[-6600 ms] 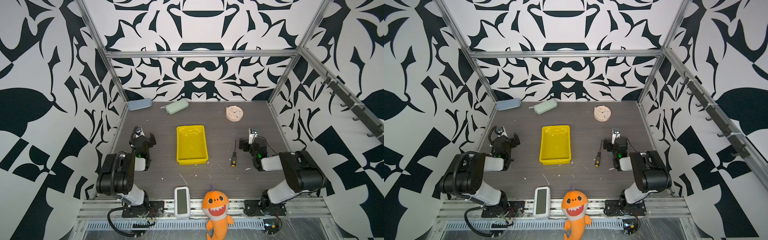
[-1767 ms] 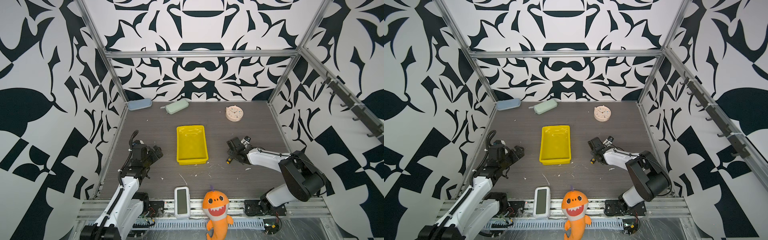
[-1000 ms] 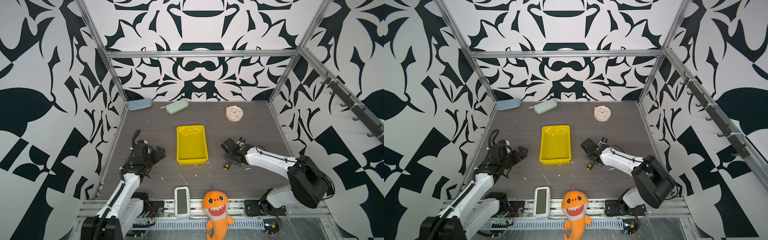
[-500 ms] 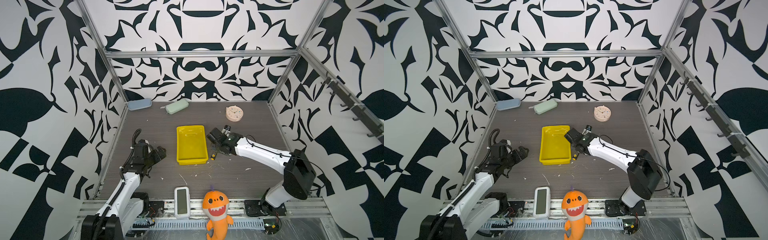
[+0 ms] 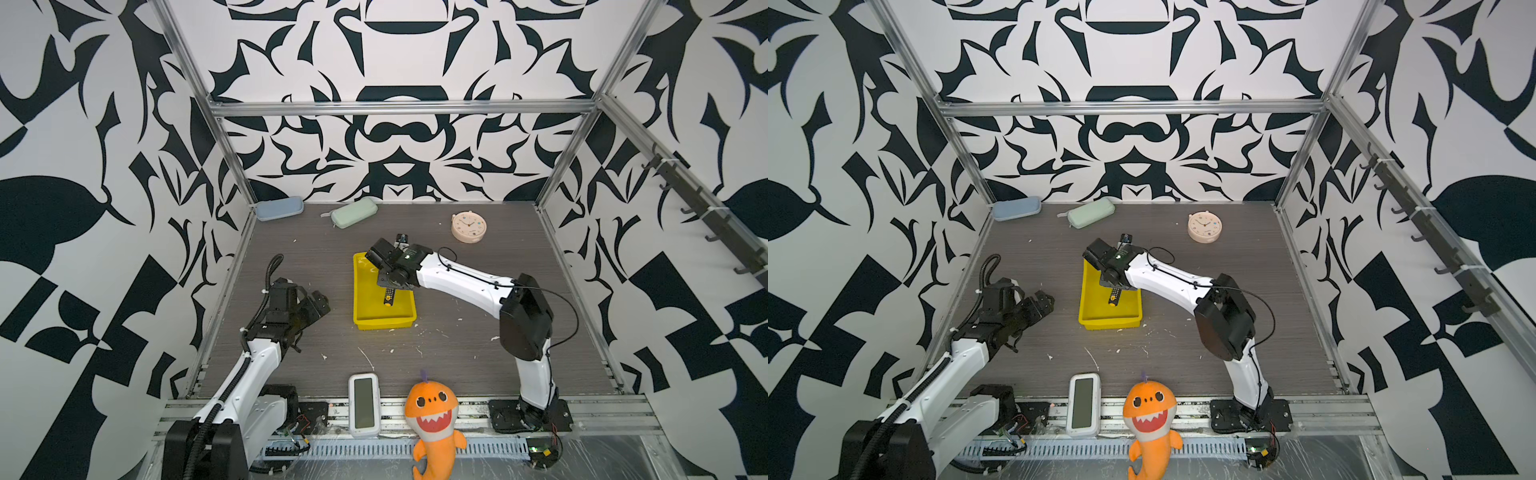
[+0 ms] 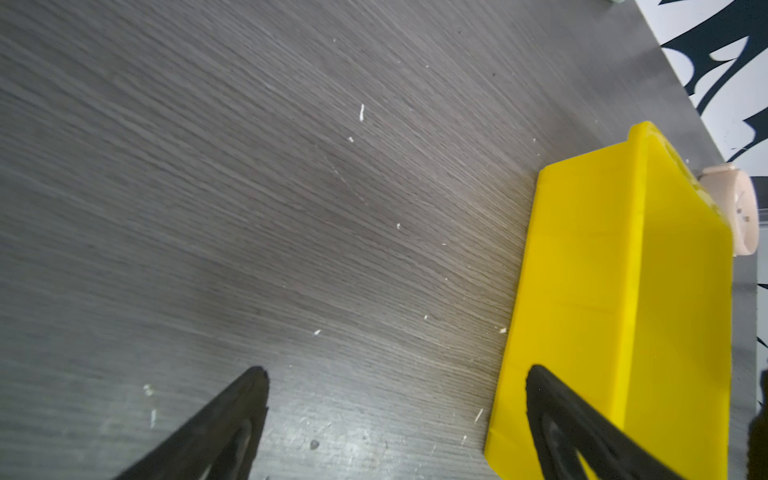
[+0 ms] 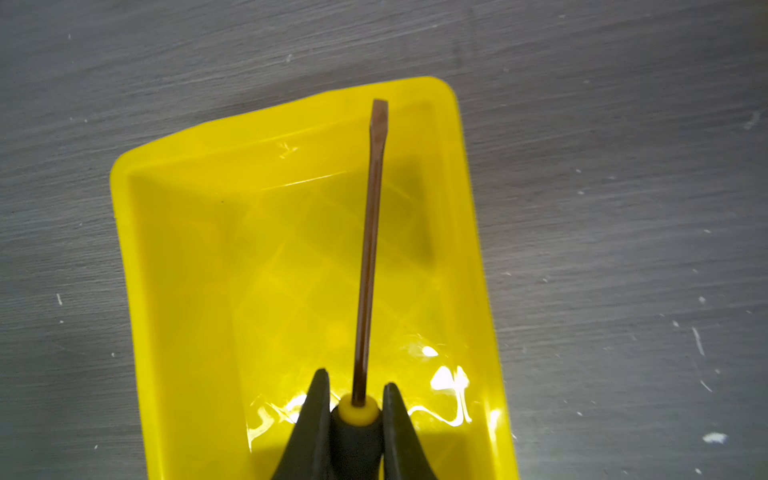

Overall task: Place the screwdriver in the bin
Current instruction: 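Lift the screwdriver with the right gripper and carry it over the yellow bin, then lower the screwdriver into the bin and open the right gripper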

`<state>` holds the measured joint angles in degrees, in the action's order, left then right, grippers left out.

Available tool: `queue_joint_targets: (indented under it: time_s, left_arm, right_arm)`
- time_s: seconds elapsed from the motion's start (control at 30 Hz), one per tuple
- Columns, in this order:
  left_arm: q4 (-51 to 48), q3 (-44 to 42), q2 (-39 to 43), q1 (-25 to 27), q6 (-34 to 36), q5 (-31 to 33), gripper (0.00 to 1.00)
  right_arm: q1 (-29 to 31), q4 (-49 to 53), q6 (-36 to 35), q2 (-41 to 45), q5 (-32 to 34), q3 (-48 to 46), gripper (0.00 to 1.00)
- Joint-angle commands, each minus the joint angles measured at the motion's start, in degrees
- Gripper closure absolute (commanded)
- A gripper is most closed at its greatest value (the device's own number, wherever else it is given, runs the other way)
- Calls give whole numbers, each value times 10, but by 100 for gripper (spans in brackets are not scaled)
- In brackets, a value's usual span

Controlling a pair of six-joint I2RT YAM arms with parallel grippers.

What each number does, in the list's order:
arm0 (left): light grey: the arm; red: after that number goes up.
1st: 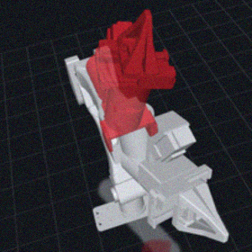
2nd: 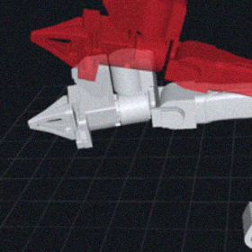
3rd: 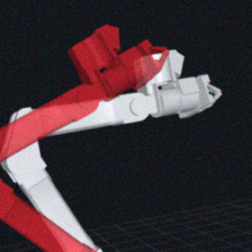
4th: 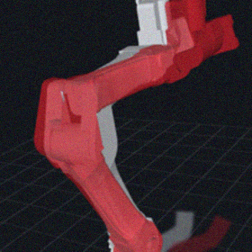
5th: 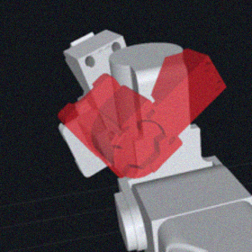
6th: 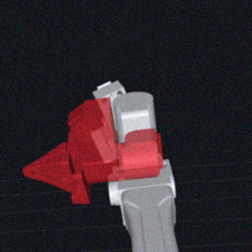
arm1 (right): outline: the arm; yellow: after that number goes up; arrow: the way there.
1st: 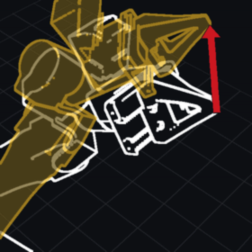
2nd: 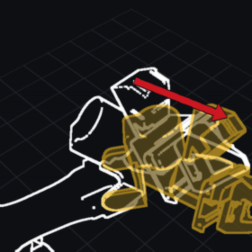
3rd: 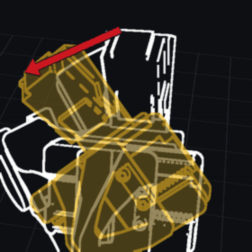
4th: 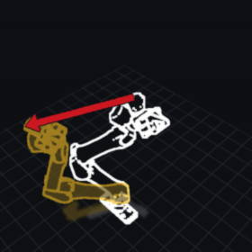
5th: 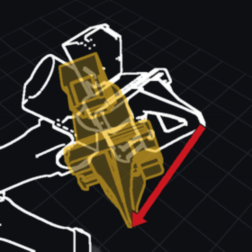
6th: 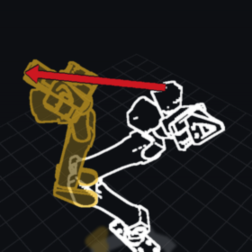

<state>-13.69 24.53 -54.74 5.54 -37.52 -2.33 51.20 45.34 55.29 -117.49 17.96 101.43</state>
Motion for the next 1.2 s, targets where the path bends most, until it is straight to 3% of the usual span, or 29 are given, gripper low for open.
queue_joint_targets:
  time_s: [0.0,0.23,0.63,0.73,0.8,1.03,1.17]
  left_arm:
    - [-20,18,-4,0,-2,14,1]
    - [-21,18,-2,0,-3,6,1]
    - [-23,16,5,0,-5,4,1]
    - [-23,14,4,0,-6,5,1]
    - [-24,14,6,-1,-7,6,1]
    - [-17,14,0,-1,-6,0,1]
    - [-19,17,-9,-1,-5,-5,1]
  right_arm:
    - [2,43,-24,-18,-21,36,100]
    - [10,-3,14,-41,-47,21,100]
    - [16,24,52,-84,-31,55,100]
    - [18,44,54,-86,-33,68,81]
    - [19,60,56,-82,-33,76,75]
    - [30,62,42,-2,-21,47,62]
    - [31,57,26,58,-8,10,61]
